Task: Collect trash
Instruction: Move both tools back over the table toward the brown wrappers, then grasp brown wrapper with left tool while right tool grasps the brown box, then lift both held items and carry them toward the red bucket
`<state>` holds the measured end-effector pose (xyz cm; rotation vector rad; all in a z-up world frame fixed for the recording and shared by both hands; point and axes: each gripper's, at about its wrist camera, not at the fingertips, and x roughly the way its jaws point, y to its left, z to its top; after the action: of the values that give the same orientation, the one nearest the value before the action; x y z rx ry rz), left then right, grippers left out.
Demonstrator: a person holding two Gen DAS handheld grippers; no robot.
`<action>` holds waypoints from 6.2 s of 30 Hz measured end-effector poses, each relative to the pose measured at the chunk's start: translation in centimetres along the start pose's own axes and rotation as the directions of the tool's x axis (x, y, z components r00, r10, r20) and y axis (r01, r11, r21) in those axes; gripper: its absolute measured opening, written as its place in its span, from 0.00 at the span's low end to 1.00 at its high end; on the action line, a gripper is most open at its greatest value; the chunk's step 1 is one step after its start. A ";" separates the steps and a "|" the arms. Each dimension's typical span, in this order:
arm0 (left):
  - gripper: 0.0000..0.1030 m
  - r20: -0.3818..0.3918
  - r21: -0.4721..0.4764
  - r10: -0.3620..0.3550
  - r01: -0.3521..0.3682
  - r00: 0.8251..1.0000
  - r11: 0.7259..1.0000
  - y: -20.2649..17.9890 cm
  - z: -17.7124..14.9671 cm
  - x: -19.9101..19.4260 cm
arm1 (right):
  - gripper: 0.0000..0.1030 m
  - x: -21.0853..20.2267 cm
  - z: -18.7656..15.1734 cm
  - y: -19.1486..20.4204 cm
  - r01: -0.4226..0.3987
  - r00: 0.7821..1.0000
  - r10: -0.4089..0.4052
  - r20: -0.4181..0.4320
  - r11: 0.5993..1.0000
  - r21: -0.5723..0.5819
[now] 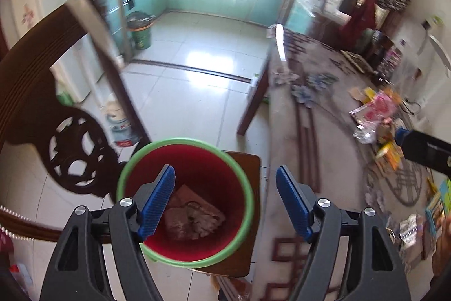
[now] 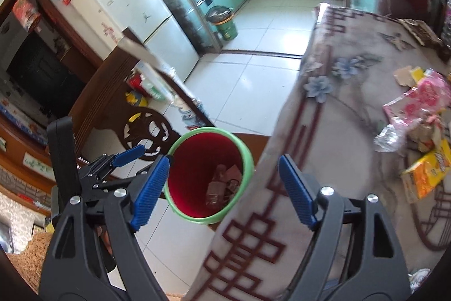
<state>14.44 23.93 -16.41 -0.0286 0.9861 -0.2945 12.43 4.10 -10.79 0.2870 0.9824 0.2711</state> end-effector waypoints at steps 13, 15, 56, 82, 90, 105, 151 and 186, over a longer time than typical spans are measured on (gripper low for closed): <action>0.75 -0.055 0.187 -0.157 0.165 0.986 0.968 -14.5 -3.2 -0.8 | 0.78 -8.5 -4.5 -11.9 0.127 0.989 -0.136 0.063 0.984 0.123; 0.75 -0.081 0.209 -0.187 0.200 0.979 0.957 -17.1 -4.1 -0.9 | 0.78 -10.3 -5.8 -14.6 0.147 0.986 -0.156 0.059 0.980 0.137; 0.28 -0.301 -0.026 -0.205 0.207 0.931 0.978 -30.9 -10.9 4.2 | 0.66 -13.0 -20.8 -29.1 0.205 0.904 -0.337 -0.263 0.882 -0.424; 0.30 -0.229 -0.025 -0.215 0.216 0.949 0.976 -29.4 -8.0 2.3 | 0.90 -12.6 -21.0 -30.0 0.106 0.884 -0.300 -0.359 0.876 -0.470; 0.30 -0.235 -0.023 -0.214 0.215 0.948 0.976 -29.2 -7.9 2.4 | 0.60 -10.8 -21.5 -29.8 0.133 0.861 -0.327 -0.390 0.884 -0.448; 0.28 -0.208 -0.006 -0.250 0.255 0.946 0.967 -28.5 -6.9 1.6 | 0.57 -17.3 -12.5 -30.0 0.160 0.987 -0.157 -0.036 0.982 0.104; 0.25 -0.068 -0.095 -0.274 0.267 0.959 0.959 -7.0 -1.2 -1.6 | 0.57 -6.6 -5.1 -7.2 0.058 0.998 -0.059 0.020 0.998 0.035; 0.25 -0.064 -0.191 -0.039 0.026 0.997 0.981 7.3 -0.1 0.7 | 0.57 5.8 -1.1 4.6 -0.074 0.986 0.057 -0.154 0.992 -0.107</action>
<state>16.43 30.74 -18.14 -0.2106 1.0789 -0.2316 14.12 10.54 -14.15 0.1981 1.1035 0.4115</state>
